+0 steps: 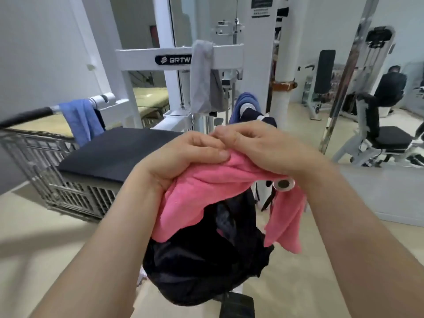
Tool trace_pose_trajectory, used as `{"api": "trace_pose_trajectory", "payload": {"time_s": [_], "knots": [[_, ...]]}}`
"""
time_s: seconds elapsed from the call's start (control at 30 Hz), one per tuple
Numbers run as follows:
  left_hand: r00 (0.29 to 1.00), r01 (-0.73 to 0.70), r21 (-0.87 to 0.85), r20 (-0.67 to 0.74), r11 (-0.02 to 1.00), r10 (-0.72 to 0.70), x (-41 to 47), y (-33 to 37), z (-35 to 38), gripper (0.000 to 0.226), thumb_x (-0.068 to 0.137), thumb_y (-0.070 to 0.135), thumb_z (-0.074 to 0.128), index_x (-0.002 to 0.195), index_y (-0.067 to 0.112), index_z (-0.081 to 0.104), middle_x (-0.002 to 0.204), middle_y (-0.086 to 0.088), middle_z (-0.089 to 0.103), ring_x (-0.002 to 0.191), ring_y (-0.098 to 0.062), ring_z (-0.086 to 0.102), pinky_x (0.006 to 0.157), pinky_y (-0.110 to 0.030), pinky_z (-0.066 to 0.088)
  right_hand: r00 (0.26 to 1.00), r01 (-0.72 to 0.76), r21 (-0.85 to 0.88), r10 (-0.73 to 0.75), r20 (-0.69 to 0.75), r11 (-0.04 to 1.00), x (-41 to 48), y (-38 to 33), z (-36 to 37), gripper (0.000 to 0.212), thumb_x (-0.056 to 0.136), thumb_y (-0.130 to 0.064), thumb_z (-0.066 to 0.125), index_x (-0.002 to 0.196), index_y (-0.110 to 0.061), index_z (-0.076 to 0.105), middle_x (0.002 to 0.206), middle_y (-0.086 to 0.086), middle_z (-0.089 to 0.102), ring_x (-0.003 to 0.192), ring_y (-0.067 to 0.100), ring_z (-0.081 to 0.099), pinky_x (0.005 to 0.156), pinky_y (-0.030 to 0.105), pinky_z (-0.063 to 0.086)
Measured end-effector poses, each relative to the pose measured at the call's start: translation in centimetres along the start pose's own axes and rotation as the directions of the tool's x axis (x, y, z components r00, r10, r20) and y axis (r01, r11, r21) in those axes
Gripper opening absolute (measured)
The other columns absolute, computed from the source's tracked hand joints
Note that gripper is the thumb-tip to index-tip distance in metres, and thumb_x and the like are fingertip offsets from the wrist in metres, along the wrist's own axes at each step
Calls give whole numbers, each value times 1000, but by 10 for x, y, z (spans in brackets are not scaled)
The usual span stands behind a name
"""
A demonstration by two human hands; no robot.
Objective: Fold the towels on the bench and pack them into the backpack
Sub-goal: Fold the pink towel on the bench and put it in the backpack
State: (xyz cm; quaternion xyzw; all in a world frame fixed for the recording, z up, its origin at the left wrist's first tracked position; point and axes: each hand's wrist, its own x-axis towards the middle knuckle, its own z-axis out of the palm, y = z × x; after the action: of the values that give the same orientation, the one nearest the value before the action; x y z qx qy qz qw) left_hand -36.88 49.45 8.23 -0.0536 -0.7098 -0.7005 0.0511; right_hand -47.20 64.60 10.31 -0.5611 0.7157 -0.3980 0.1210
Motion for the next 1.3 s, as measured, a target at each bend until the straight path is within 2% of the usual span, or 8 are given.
{"api": "trace_pose_trajectory", "payload": {"time_s": [0.1,0.37,0.6,0.7,0.8,1.0,1.17,1.3], "knots": [[995,-10,53,-94,999,15,-21,9,-30,13,76,12,71,85,3,73,75,-14,68,65,-27,63,59,-30,52,968,-31,226,-27,248,974,12,-10,7,27,94,-42,56,106,-25,72,102,-1,74,99,15,69,92,34,53],[990,-115,118,-72,986,124,-106,28,-112,23,74,35,76,80,14,70,72,4,65,64,-7,58,59,-15,46,934,-7,594,-207,291,805,62,-28,66,18,73,3,71,87,-6,69,78,4,67,73,14,62,70,23,53],[962,-157,116,-208,981,179,-222,19,-213,19,60,33,86,71,21,76,67,8,70,61,-3,65,59,-14,52,779,-247,723,-311,544,646,96,-47,156,56,63,-23,86,113,-4,67,92,7,73,79,16,70,72,26,56],[944,64,170,-330,983,-4,-271,13,-268,20,61,19,86,78,20,76,75,2,71,69,-10,66,64,-18,54,797,-269,759,-305,521,593,110,-61,188,47,59,-21,88,102,-8,72,86,6,73,73,16,70,66,26,57],[794,511,476,-580,715,-181,-303,-3,-312,27,70,-1,77,77,25,77,71,2,72,67,-8,64,60,-19,49,827,-297,735,-220,517,609,126,-66,221,25,59,-8,80,82,-11,70,74,5,68,62,14,66,56,23,54],[305,723,429,-901,541,307,-325,-47,-355,18,70,7,61,66,22,70,64,-1,67,67,-24,61,65,-29,47,783,-397,667,-147,605,630,146,-64,261,33,56,-22,90,79,-11,68,70,4,68,58,12,65,53,21,53],[101,706,279,-949,651,297,-316,-73,-395,25,76,19,51,91,22,70,90,-7,70,88,-32,63,79,-40,53,829,-375,669,-91,552,642,161,-62,258,33,58,-25,90,70,-12,62,64,0,61,55,10,60,54,20,50],[29,453,53,-999,890,44,-280,-76,-410,19,77,11,41,75,18,59,67,-4,56,69,-24,49,59,-28,38,941,-298,757,44,337,582,182,-46,245,40,60,-27,88,86,-8,65,75,6,63,62,14,61,62,22,52]]}}
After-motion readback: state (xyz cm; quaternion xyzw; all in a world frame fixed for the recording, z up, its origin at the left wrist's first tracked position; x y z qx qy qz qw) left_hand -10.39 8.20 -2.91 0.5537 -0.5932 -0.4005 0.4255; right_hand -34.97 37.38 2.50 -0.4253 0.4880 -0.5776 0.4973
